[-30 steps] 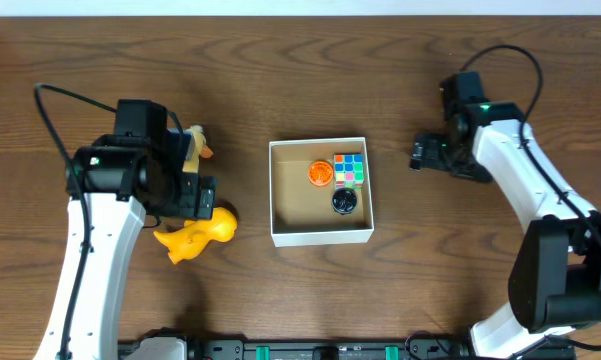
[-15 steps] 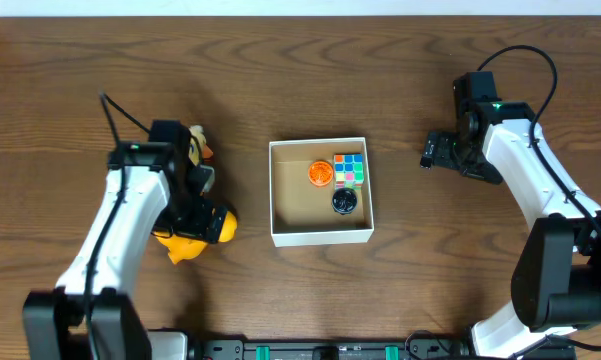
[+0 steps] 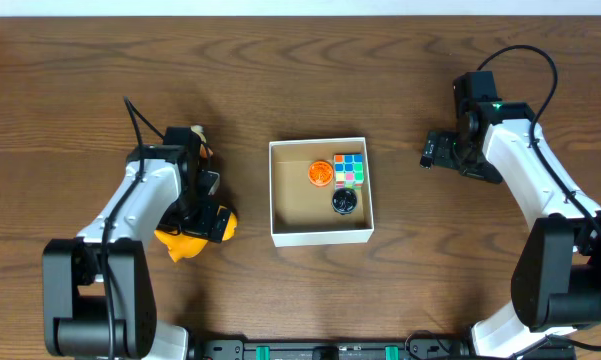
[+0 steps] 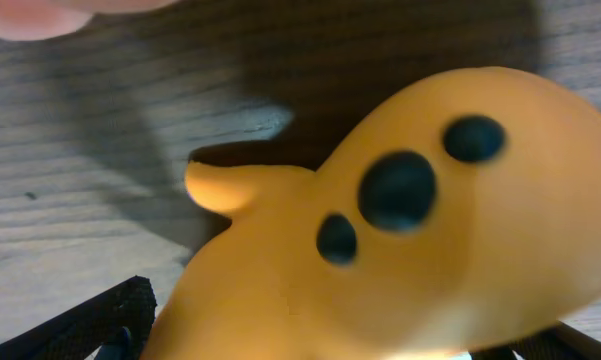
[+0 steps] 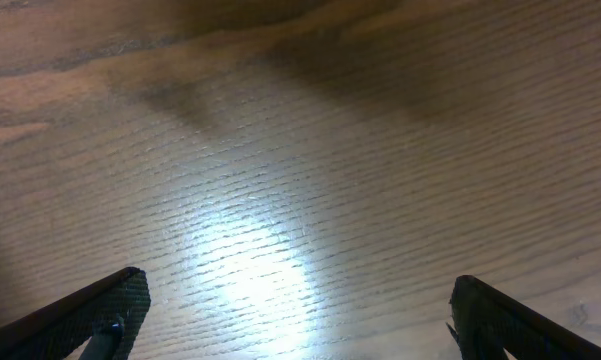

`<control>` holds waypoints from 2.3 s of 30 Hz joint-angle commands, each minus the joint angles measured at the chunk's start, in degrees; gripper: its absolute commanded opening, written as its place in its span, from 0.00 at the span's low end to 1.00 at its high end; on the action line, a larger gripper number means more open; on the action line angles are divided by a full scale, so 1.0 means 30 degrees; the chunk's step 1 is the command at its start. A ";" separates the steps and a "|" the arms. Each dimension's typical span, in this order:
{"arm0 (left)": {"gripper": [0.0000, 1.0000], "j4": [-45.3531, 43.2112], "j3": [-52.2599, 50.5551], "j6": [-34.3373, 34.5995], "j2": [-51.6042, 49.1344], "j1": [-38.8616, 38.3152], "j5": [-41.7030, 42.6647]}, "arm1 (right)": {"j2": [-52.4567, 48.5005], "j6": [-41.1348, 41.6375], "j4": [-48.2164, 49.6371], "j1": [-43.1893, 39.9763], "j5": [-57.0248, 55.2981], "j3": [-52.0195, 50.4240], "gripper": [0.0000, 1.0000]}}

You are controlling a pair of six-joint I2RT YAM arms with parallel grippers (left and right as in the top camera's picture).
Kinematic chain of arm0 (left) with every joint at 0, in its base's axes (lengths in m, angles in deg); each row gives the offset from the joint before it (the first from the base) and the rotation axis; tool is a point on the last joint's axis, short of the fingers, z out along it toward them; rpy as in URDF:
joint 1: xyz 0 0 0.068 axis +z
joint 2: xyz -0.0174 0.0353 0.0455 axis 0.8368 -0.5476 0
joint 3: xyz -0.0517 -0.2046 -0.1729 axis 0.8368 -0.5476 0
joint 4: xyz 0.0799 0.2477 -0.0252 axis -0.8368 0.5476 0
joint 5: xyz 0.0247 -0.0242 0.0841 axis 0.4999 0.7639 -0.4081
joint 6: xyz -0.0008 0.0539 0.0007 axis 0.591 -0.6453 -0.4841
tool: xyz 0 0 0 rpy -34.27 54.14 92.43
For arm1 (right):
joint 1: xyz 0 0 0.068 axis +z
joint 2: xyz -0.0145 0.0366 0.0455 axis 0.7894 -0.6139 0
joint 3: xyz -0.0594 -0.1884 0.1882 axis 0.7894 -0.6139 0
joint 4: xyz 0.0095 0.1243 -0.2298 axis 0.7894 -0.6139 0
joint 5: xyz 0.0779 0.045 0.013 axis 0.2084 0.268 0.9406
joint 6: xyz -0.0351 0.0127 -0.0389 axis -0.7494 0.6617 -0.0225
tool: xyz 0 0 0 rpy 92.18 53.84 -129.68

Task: Pack container
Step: 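Lower the left gripper onto the orange dinosaur and close it, then carry the dinosaur with the left gripper over the white box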

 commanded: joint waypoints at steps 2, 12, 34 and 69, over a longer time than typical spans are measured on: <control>0.93 -0.0211 -0.0182 -0.0211 -0.0401 0.0102 -0.0284 | 0.0058 -0.0022 0.0000 -0.0182 -0.0350 0.0408 0.99; 0.41 -0.0073 -0.0182 0.0947 -0.0401 0.0102 -0.0160 | 0.0058 -0.0022 -0.0044 -0.0182 -0.0342 0.0408 0.99; 0.06 0.2980 0.2492 0.1923 0.2761 -0.0969 -0.0160 | 0.0058 -0.0029 -0.0080 -0.0182 -0.0342 0.0408 0.99; 0.06 -0.1151 0.5297 0.1792 -0.0561 -1.2349 0.1574 | 0.0051 -0.0029 -0.0153 -0.0175 -0.0335 0.0408 0.99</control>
